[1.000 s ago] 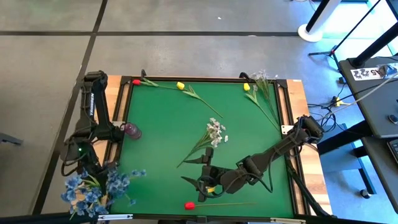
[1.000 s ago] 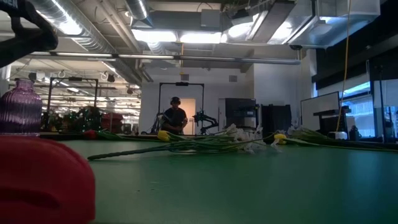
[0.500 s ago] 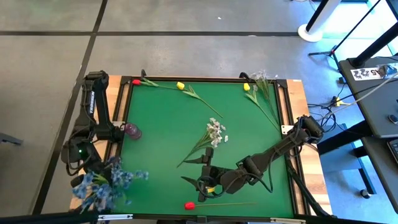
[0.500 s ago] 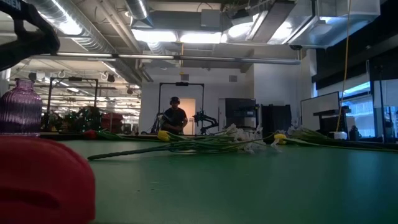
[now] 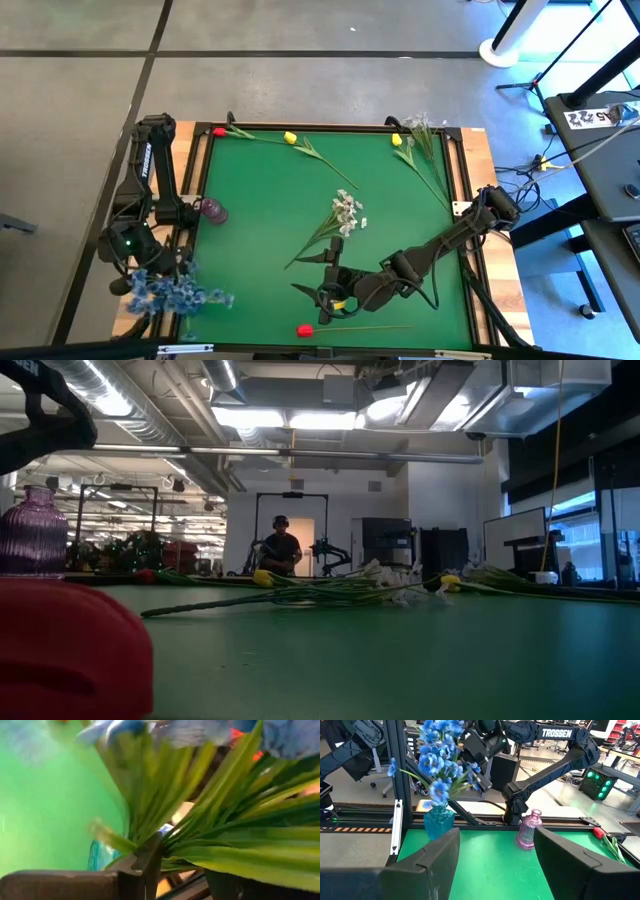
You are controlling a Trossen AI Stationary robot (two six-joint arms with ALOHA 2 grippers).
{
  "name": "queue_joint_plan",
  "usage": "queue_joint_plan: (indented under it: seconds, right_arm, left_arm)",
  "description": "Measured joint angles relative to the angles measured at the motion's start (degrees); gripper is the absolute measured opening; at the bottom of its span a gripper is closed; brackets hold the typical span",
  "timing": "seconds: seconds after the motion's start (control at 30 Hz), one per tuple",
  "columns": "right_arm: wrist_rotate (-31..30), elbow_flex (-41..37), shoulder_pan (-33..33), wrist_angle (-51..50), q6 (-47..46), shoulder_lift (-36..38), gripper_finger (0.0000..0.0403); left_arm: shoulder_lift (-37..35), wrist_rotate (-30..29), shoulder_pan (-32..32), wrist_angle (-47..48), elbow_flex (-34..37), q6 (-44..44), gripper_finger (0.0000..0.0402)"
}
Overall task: Sort flowers into vase by color
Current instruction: Put the blue flowers into the blue vase
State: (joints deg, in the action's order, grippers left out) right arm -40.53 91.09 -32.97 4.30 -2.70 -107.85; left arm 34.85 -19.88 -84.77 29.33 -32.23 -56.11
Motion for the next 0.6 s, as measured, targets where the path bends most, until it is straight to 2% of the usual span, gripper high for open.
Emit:
queue_joint_plan:
  seconds: [0.13,0.23,0.6]
  right_arm:
    - [0.0,0.0,0.0,0.0,0.0,0.0,0.0253]
    - [0.0,0.0,0.0,-0.3,0.0,0.0,0.0253]
    - [-1.5,0.0,0.0,-1.3,0.0,0.0,0.0253]
  left_arm:
    - [0.0,0.9,0.0,4.0,0.0,-9.1,0.0127]
    - [0.0,1.4,0.0,5.2,0.0,-12.1,0.0127]
    - [1.6,-1.6,0.0,3.5,0.0,-3.4,0.0128]
